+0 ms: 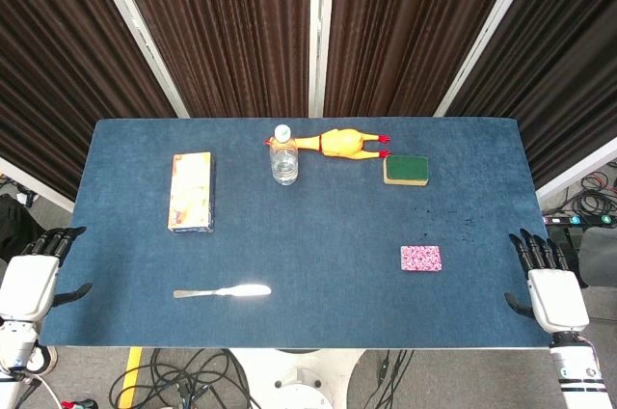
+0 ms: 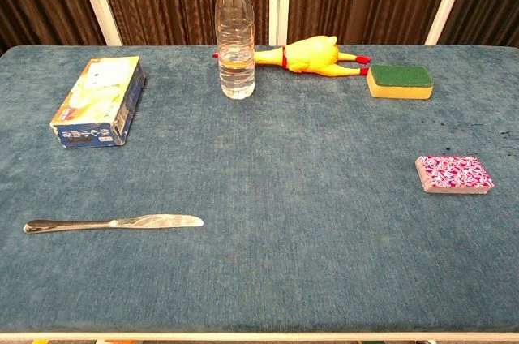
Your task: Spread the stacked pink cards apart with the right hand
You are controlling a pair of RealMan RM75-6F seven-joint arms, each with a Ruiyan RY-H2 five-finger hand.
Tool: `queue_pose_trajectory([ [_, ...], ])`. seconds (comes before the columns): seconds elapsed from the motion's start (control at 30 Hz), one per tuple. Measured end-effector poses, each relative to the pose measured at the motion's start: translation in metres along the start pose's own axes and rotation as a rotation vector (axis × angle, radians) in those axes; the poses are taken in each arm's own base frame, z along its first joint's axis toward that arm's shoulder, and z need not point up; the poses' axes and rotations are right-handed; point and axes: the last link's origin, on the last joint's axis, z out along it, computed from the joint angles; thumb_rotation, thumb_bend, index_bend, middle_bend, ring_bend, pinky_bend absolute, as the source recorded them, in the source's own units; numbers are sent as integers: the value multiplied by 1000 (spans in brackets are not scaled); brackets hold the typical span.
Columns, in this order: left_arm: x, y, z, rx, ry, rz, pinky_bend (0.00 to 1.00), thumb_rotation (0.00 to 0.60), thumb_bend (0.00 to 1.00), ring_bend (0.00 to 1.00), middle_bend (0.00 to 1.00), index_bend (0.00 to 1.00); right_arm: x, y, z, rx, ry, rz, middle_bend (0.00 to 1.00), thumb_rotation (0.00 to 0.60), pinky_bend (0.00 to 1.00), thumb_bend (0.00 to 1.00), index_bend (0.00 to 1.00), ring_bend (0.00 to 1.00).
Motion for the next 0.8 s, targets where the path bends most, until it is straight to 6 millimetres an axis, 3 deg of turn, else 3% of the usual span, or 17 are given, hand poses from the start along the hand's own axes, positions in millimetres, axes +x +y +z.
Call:
queue_pose_trajectory([
  [0.3, 1, 4, 2, -16, 21, 1, 336, 600, 9, 154, 199, 163, 7, -10, 6, 17, 44, -26, 52, 600, 0, 101, 1, 0],
  [0.5, 0, 6, 0, -22, -4, -9, 336, 600, 10, 154, 199, 163, -1, -22, 18, 45, 14, -55, 176, 600, 0, 105, 105, 0],
  [0.8, -8, 2, -2, -23, -17, -7, 336, 600, 11, 154, 199, 163, -11, -44, 36, 102, -67, -118, 159, 600, 26, 114, 103, 37],
])
